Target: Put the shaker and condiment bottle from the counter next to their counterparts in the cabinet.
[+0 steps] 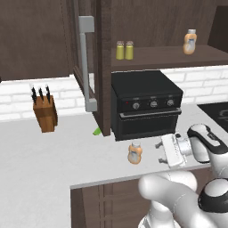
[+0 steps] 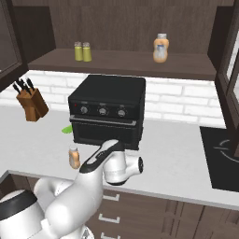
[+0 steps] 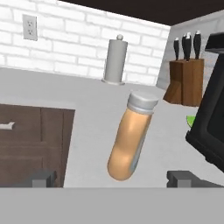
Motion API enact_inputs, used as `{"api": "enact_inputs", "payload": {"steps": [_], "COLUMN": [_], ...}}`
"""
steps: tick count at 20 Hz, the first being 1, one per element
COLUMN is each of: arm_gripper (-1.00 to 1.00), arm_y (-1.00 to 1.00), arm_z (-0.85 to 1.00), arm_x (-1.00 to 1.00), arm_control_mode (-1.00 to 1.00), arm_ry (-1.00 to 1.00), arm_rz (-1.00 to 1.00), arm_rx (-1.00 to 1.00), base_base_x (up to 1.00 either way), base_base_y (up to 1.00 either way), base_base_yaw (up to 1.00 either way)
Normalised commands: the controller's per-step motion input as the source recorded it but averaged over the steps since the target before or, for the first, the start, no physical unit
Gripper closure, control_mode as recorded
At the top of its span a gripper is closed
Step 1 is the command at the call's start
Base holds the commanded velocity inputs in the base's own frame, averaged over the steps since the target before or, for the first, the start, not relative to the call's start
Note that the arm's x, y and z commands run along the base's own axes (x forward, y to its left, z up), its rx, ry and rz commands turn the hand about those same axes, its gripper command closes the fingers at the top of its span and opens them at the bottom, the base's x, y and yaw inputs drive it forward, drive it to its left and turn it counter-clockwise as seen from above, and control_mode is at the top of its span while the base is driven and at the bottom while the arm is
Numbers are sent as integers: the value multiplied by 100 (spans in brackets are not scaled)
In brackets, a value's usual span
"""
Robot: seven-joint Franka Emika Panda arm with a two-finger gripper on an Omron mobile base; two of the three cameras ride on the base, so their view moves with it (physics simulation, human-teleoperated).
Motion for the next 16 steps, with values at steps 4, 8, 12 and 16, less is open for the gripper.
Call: {"api": "enact_inputs", "payload": {"steps": [4, 8, 12, 16], "arm_gripper": [-100, -100, -100, -100], "arm_y": [43, 19, 0, 6], "arm_z": [0, 0, -8, -28], "arm_x": [3, 0, 13, 6], "arm_control_mode": [-100, -100, -100, -100], "arm_ry": [7, 14, 0, 1], "arm_rz": [-14, -8, 0, 0], "arm_rx": [0, -2, 0, 0], "base_base_x": [0, 0, 0, 0], "base_base_y": [0, 0, 0, 0], "base_base_yaw": [0, 0, 0, 0]}}
